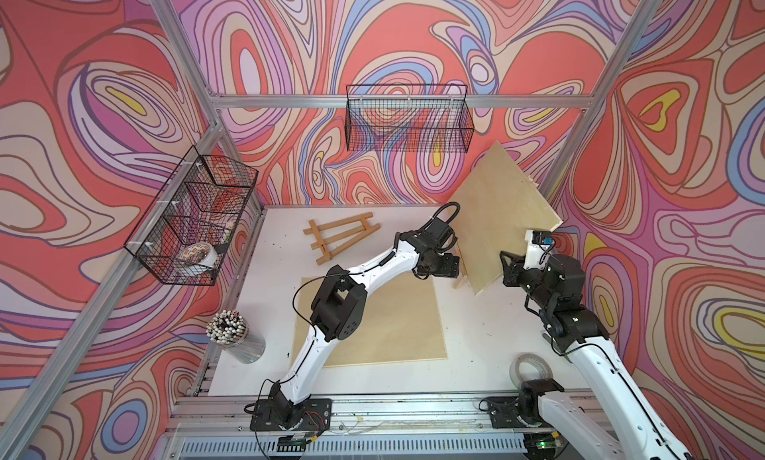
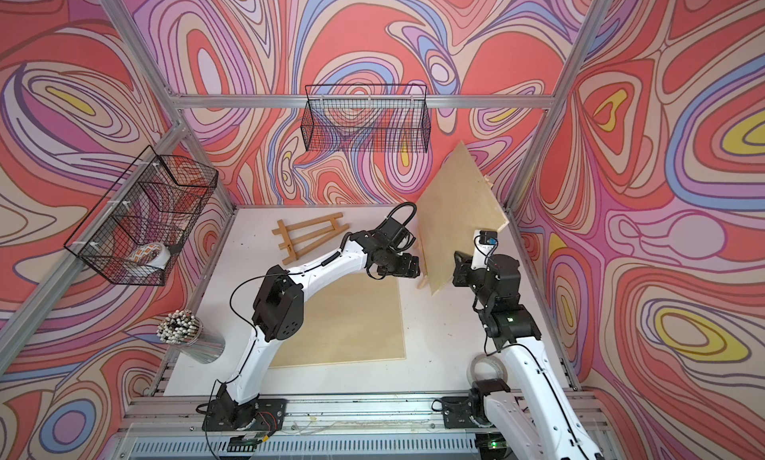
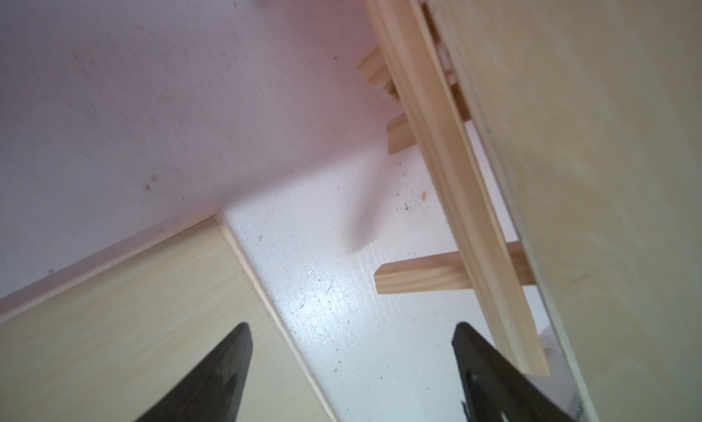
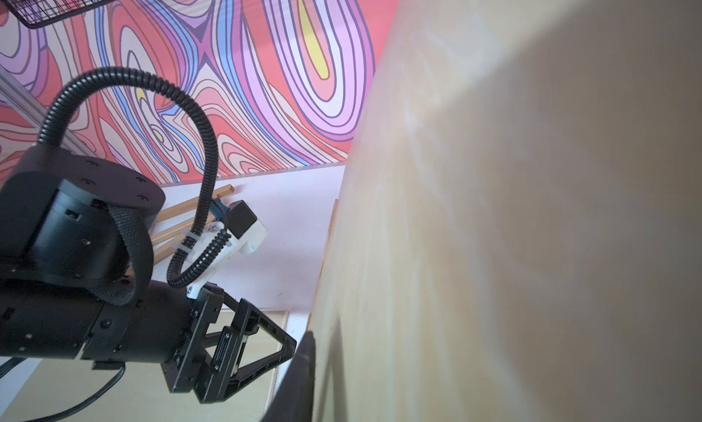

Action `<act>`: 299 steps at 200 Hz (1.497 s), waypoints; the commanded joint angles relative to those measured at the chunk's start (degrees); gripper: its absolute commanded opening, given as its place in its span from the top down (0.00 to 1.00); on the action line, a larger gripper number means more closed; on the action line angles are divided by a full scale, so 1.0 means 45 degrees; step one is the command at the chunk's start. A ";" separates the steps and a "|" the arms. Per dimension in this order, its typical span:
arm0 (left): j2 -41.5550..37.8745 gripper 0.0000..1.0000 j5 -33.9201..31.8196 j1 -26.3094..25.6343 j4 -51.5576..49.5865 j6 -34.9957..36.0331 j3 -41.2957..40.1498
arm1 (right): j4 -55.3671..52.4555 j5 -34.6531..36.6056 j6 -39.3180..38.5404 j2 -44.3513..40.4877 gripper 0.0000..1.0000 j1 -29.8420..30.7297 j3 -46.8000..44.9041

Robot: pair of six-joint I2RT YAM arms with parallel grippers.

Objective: Disassemble the easel
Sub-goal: Pick up the drawing board from the easel, then place the drawing board on the drawing board.

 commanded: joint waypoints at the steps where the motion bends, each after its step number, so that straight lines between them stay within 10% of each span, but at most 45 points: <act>1: -0.0395 0.15 -0.0194 0.0029 0.0216 -0.0082 -0.0050 | 0.4254 0.0017 -0.0685 -0.0598 1.00 0.0069 0.1501; 151: -0.1068 0.10 -0.0583 0.0116 -0.0200 0.0068 0.0112 | 0.2448 0.0550 -0.0093 -0.0848 1.00 0.0075 0.4549; 299: -0.6478 0.05 -0.1587 -0.0576 -0.0545 0.0118 -0.3986 | -0.2637 -0.0856 0.1387 -0.2182 1.00 0.0066 0.8473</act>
